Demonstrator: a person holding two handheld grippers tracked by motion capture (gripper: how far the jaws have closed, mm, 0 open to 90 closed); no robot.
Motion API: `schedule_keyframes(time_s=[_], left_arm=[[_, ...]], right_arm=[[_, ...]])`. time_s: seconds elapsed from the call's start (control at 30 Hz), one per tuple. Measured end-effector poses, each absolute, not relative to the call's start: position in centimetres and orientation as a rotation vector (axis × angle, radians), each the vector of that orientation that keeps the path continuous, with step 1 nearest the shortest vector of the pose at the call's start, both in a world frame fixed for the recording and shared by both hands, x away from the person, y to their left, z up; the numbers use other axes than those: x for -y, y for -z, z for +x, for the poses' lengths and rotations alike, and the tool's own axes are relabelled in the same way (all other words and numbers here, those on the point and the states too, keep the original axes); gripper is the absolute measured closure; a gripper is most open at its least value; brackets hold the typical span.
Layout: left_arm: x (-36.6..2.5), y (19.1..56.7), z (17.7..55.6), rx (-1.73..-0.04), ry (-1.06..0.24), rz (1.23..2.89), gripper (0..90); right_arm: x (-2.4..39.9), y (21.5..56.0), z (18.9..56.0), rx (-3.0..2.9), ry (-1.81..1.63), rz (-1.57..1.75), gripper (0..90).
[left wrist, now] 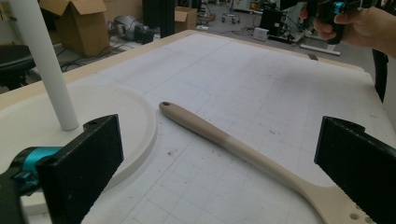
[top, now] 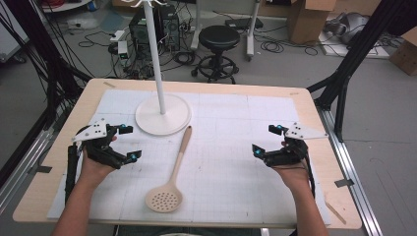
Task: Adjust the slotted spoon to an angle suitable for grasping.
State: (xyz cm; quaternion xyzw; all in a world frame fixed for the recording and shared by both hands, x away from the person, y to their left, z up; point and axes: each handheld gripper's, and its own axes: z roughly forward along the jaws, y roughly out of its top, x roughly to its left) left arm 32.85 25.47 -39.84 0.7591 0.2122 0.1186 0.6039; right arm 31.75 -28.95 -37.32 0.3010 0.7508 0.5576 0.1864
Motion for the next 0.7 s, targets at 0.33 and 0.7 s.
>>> schedule_keyframes(time_s=[0.33, 0.7], left_arm=[[-25.38, 39.86, 32.84, -0.487, -0.265, 1.760, 1.7], [-24.87, 39.57, 32.75, -0.495, -0.250, 1.758, 1.7]], right_arm=[[29.76, 37.09, 31.44, -2.087, -1.579, 0.852, 0.4], [29.34, 37.06, 31.30, -2.098, -1.573, 0.840, 0.4]])
